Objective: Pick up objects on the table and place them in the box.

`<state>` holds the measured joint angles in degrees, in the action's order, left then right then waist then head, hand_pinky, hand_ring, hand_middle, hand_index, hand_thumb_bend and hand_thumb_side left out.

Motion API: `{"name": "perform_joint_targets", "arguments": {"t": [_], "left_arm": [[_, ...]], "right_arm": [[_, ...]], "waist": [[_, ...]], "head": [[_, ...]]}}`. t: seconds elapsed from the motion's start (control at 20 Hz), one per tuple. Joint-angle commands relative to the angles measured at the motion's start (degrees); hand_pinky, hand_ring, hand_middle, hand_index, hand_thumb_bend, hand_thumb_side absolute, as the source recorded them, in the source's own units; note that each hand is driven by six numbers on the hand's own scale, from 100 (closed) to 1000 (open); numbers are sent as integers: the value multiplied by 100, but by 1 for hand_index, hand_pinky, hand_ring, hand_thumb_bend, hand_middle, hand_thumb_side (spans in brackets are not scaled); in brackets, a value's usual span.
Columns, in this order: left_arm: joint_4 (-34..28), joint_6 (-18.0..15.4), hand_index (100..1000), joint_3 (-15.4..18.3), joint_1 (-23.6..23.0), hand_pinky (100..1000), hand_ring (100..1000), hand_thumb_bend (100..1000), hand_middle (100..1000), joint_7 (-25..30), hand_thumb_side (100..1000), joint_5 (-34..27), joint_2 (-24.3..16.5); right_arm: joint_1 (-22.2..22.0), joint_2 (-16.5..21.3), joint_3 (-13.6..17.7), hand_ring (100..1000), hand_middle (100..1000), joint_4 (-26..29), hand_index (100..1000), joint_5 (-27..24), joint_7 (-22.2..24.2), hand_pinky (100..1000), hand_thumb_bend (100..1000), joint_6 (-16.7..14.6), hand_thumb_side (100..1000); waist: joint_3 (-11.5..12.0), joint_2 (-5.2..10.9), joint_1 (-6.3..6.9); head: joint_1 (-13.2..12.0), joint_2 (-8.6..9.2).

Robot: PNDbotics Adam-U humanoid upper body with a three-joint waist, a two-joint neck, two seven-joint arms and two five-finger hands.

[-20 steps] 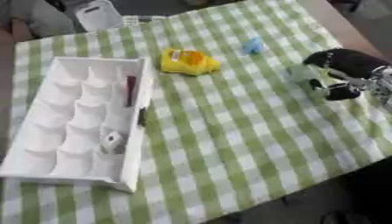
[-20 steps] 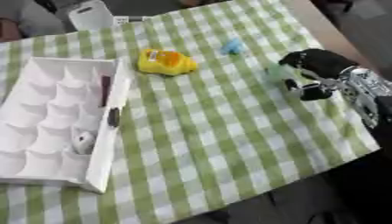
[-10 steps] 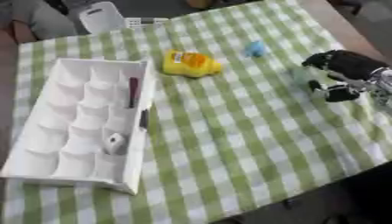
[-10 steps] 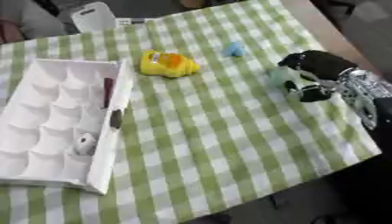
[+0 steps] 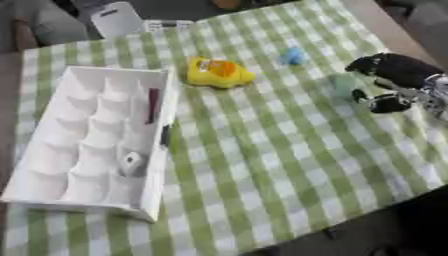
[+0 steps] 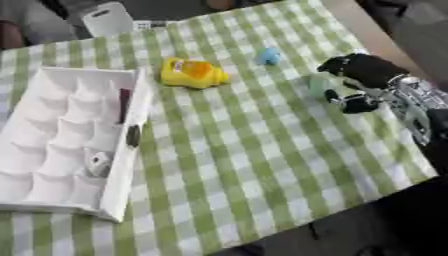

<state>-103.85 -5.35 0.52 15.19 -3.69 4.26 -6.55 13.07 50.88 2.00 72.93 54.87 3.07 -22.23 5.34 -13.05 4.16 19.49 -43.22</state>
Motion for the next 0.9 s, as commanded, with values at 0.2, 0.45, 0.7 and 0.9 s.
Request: {"name": "perform_joint_targets", "arguments": {"t": [0.2,0.45,0.7,0.9], "left_arm": [[-75,-14,860,-14,100,751,655,147,937,27,951,-33,-151],[-68,-21,861,-18,110,752,655,144,937,36,952,-42,-146],[-59,-28,861,-21,116,752,655,143,938,46,954,-47,-141],[-54,-32,861,-25,125,752,654,142,938,55,955,-52,-139]], "right_arm": [[11,312,110,810,836,28,954,-1,-26,899,149,29,241],[12,298,106,809,835,-22,954,67,-26,897,138,36,241],[3,297,119,808,833,-86,953,106,-31,897,136,53,243],[1,284,119,808,833,-126,953,140,-31,897,133,61,244]], "waist": [[15,-65,-49],[4,-108,14],[-14,-142,59],[-10,-173,83]], "head": [[-7,85],[-6,96],[-7,99],[-12,103]]}}
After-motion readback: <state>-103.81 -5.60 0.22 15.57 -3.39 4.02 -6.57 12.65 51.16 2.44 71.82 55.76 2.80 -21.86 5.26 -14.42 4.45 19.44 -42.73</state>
